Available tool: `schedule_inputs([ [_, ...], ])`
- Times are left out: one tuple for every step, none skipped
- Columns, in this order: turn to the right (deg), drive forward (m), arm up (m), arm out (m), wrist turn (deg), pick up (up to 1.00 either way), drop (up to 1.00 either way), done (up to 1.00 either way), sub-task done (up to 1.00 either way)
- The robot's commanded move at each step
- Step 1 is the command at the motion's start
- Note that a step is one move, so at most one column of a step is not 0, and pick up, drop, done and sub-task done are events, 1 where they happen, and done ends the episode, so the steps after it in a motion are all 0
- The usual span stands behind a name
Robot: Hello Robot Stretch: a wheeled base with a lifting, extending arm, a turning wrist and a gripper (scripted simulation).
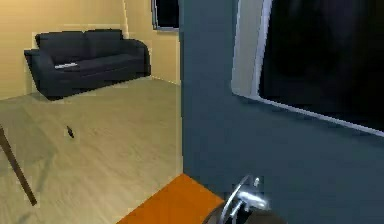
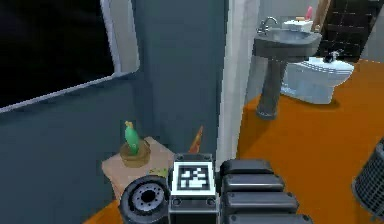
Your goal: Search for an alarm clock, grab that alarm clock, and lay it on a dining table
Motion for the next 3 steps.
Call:
schedule_inputs([
  [-45.0, 0.00, 0.00, 0.00, 0.0, 0.00, 0.00, 0.00, 0.00],
  [-9.0, 0.00, 0.00, 0.00, 0.0, 0.00, 0.00, 0.00, 0.00],
  [0.0, 0.30, 0.00, 0.00, 0.0, 0.00, 0.00, 0.00, 0.00],
])
